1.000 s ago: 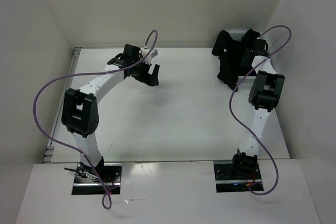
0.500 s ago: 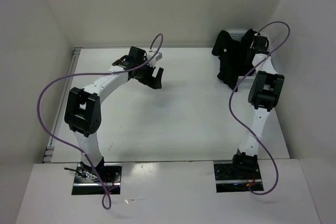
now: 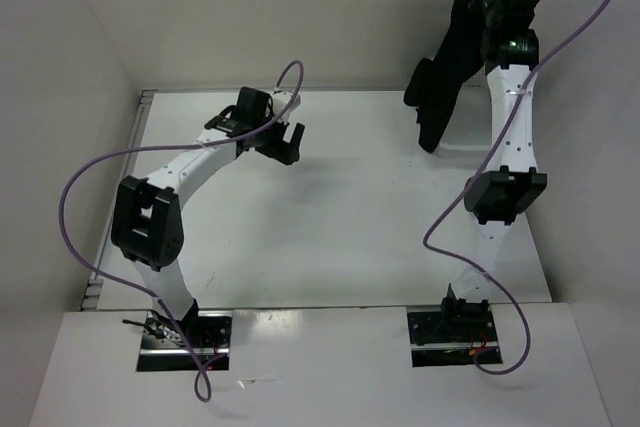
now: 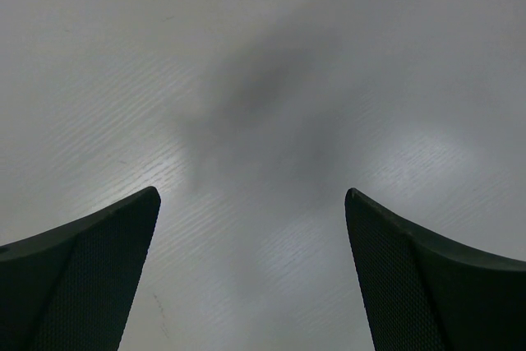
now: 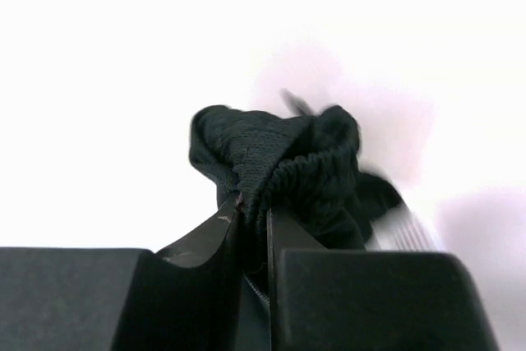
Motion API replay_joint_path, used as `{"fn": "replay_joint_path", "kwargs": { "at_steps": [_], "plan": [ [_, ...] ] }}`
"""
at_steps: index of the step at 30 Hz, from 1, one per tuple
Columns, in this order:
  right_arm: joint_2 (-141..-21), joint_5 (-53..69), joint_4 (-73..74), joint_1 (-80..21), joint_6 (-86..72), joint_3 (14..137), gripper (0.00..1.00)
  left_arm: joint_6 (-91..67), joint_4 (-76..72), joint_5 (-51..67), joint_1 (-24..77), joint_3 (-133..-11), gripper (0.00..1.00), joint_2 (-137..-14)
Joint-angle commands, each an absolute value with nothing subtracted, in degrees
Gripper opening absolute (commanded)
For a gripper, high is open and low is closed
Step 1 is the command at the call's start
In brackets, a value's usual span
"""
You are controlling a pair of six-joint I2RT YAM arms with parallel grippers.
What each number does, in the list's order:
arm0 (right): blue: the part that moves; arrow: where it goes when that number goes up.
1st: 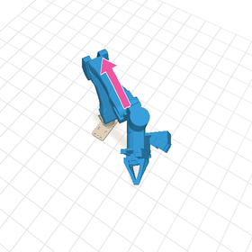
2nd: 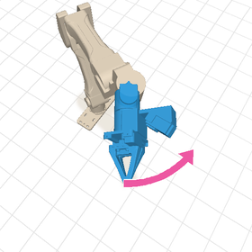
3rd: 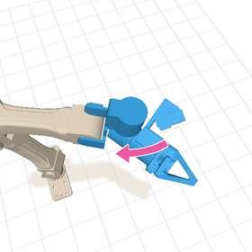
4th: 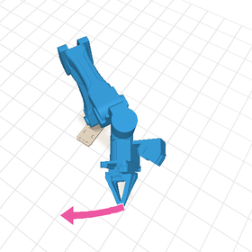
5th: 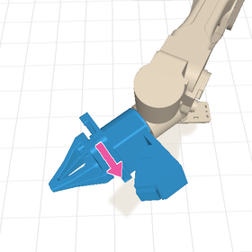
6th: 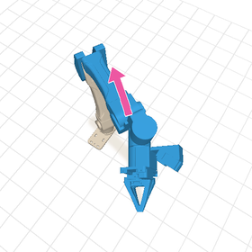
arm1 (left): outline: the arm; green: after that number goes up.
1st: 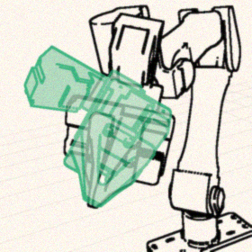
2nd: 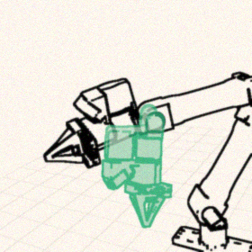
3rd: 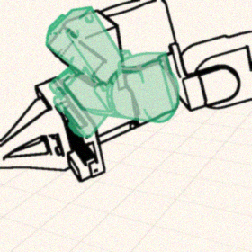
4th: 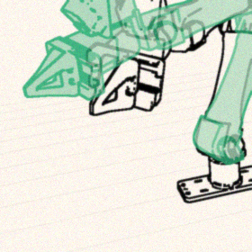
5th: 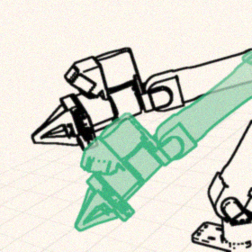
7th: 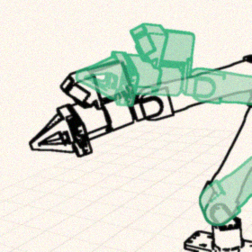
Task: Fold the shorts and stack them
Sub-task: Grab the shorts from the pile, then move the shorts to the center of the board
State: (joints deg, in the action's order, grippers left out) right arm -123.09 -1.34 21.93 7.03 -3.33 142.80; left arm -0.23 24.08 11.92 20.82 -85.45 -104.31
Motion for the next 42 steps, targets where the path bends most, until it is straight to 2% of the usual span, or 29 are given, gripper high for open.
{"fn": "replay_joint_path", "kwargs": {
  "at_steps": [1,6,9,13,14,15,16,17,18,19,26,32,36,37,38,40,41,42],
  "plan": [
    [-115.8,-0.8,17.4,-0.3,-5.3,153.6,0.00,0.0,19.6,6.2,20.8,-84.4,1.00,-97.7],
    [-124.0,-4.3,23.7,-14.5,-6.0,178.9,0.00,0.0,17.1,-0.3,19.3,-81.5,1.00,-92.2],
    [-123.0,-4.3,23.6,-19.0,-9.8,177.1,0.00,0.0,17.1,-0.3,16.7,-81.0,1.00,-90.0],
    [-127.8,-0.5,29.3,-25.0,-18.2,179.7,0.00,0.0,17.1,-0.8,12.7,-78.8,1.00,-84.9],
    [-128.7,-0.4,31.4,-25.7,-19.2,179.7,0.04,0.0,17.9,-0.8,11.6,-78.8,1.00,-84.1],
    [-129.6,-0.4,32.4,-26.4,-20.0,179.7,0.16,0.0,17.9,0.9,10.4,-78.1,1.00,-83.3],
    [-130.6,0.3,33.3,-27.1,-20.0,179.7,0.36,0.0,18.5,1.6,8.0,-78.1,1.00,-81.7],
    [-132.5,0.3,33.9,-28.2,-20.0,179.7,0.59,0.0,19.2,2.2,6.8,-77.4,1.00,-80.8],
    [-133.3,0.3,35.4,-28.7,-20.0,179.7,0.92,0.0,19.2,2.7,5.7,-76.0,1.00,-79.1],
    [-134.0,0.3,35.4,-28.7,-20.0,179.7,0.98,0.0,19.8,3.9,4.3,-75.1,1.00,-78.2],
    [-133.6,-1.5,34.0,-32.8,-16.4,179.7,0.98,0.0,22.6,7.0,3.7,-67.5,1.00,-72.7],
    [-129.5,-8.4,37.5,-35.9,-12.4,179.7,0.98,0.0,24.1,10.8,5.6,-61.1,1.00,-71.5],
    [-123.2,-16.7,39.8,-42.5,-3.9,177.9,0.98,0.0,24.1,10.0,8.6,-56.1,1.00,-74.3],
    [-121.1,-21.8,39.8,-44.1,-2.3,175.6,0.98,0.0,24.1,11.0,8.6,-55.5,1.00,-74.9],
    [-118.8,-23.5,38.8,-45.3,-0.6,167.4,0.98,0.0,23.4,12.6,9.5,-55.5,1.00,-75.4],
    [-108.4,-20.1,37.5,-46.0,3.8,154.9,0.98,0.0,21.5,14.1,10.4,-54.7,1.00,-76.9],
    [-104.0,-19.5,34.8,-46.0,5.6,137.5,0.98,0.0,20.6,14.7,11.2,-53.9,1.00,-77.9],
    [-99.5,-18.9,33.7,-46.0,7.1,128.2,0.98,0.0,19.0,15.7,12.0,-53.9,1.00,-78.5]
  ]
}}
